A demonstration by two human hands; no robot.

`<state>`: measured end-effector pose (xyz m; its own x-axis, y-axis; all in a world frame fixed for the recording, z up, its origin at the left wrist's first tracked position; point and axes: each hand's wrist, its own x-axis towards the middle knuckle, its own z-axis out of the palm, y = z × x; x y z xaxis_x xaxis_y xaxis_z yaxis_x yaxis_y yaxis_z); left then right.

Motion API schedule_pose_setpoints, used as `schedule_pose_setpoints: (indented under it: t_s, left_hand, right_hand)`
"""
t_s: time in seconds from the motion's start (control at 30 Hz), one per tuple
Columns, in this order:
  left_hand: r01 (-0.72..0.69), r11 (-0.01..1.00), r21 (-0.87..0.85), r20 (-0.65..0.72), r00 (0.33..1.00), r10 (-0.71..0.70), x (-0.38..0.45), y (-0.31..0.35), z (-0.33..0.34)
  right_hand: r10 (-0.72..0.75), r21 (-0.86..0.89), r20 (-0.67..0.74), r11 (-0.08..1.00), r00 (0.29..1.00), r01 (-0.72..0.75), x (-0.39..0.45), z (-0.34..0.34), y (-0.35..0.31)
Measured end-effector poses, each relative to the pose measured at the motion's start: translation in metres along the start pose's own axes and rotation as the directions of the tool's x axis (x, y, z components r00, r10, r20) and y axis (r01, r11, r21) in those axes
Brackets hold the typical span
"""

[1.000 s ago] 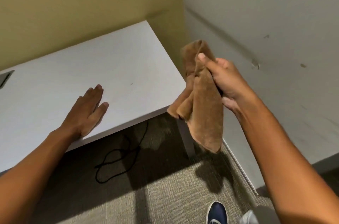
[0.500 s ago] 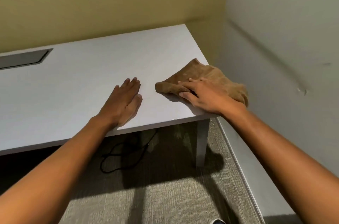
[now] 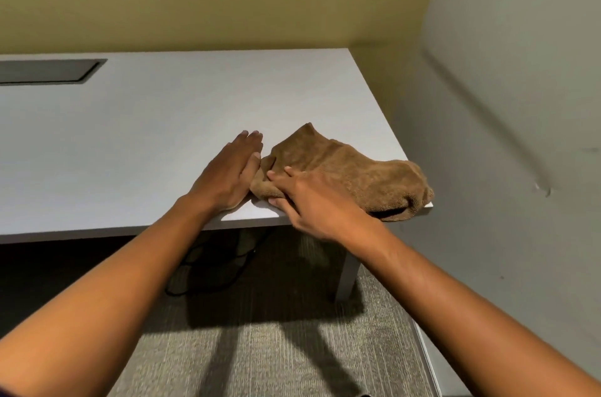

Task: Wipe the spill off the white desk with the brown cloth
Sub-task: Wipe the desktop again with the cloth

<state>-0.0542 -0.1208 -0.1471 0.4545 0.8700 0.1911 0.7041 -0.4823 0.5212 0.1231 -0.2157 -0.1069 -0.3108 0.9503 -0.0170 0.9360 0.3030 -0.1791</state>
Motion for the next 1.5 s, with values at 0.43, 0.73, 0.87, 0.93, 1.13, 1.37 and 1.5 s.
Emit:
schedule_pose_setpoints:
  t_s: [0.43,0.73,0.87,0.93,1.13,1.37,1.5]
  left_hand:
    - [-0.015,0.995,0.098,0.046,0.999,0.01,-0.004,0.003,-0.004]
    - [-0.028,0.97,0.243,0.105,0.994,0.002,0.001,-0.003,-0.002]
    - [-0.022,0.954,0.298,0.125,0.992,-0.016,0.004,-0.001,-0.001]
    - [-0.017,0.957,0.29,0.126,0.992,-0.02,0.004,-0.001,-0.001]
    - [-0.009,0.958,0.288,0.128,0.991,-0.029,0.003,0.0,-0.003]
    - [-0.005,0.952,0.306,0.118,0.992,-0.032,-0.002,0.005,-0.001]
    - [-0.002,0.951,0.31,0.126,0.991,-0.039,-0.004,0.007,-0.002]
  right_hand:
    - [0.145,0.028,-0.183,0.989,0.972,-0.142,0.057,-0.008,0.061]
    - [0.382,-0.054,-0.13,0.919,0.915,-0.391,0.093,-0.015,0.088]
    - [0.299,-0.05,-0.06,0.952,0.952,-0.302,0.083,-0.028,0.094]
    - [0.267,0.007,-0.037,0.964,0.963,-0.267,0.072,-0.034,0.095]
    - [0.267,0.105,0.002,0.958,0.964,-0.266,0.022,-0.034,0.086]
    - [0.464,0.088,-0.188,0.886,0.865,-0.456,0.048,-0.021,0.082]
    - [0.506,0.068,-0.216,0.861,0.835,-0.504,0.075,-0.026,0.091]
